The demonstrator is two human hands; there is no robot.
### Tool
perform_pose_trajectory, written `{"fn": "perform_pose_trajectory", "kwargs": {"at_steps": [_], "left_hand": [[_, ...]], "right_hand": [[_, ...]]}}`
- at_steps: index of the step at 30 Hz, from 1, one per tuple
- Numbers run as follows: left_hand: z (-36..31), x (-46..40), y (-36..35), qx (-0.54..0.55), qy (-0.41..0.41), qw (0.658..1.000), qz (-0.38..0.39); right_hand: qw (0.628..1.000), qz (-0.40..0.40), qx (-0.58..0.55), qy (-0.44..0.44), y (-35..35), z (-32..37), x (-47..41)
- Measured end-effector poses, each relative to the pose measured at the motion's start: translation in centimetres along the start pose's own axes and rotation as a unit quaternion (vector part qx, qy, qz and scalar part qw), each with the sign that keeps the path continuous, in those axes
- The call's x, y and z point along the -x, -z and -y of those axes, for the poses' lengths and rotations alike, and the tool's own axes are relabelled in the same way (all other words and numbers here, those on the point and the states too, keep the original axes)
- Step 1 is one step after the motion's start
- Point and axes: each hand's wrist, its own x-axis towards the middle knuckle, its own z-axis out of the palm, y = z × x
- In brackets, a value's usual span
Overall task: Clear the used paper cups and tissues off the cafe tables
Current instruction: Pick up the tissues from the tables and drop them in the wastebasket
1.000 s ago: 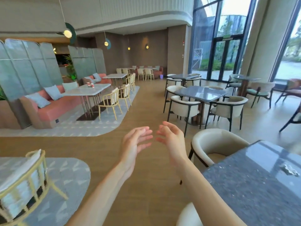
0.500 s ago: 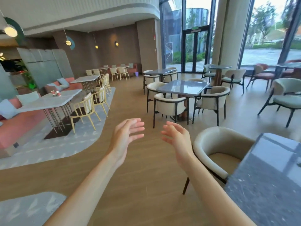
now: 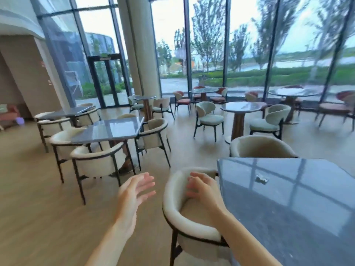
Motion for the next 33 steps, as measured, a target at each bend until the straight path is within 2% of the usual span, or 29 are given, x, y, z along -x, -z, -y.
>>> {"fn": "perform_pose_trajectory", "kwargs": {"at_steps": [4,8,10,15,25,33], "left_hand": [[-2.0,-8.3,-6.6,0.038,0.019,0.996,0.084],[-1.7,-11.5,-13.5,0.044,0.022,0.978,0.204],[-1.0,-13.0,-16.2,0.037,0.034,0.970,0.239],[2.2,-18.2,-21.8,0.028,0.048,0.955,0.292],[7.4,-35.1,-32.9,-0.024,0.051,0.946,0.319],[20.0,-40.2,-42.5,-0.087,0.167,0.902,0.388]], "right_hand": [[0.996,-0.083,0.005,0.018,-0.1,2.5,-5.4],[0.985,-0.159,0.015,0.059,2.9,5.5,-8.4],[0.978,-0.198,0.025,0.069,5.2,5.9,-10.2],[0.960,-0.271,0.015,0.076,9.9,5.0,-15.9],[0.942,-0.333,0.043,0.024,19.7,2.2,-31.9],[0.906,-0.410,0.062,-0.088,27.1,-4.3,-38.0]]}}
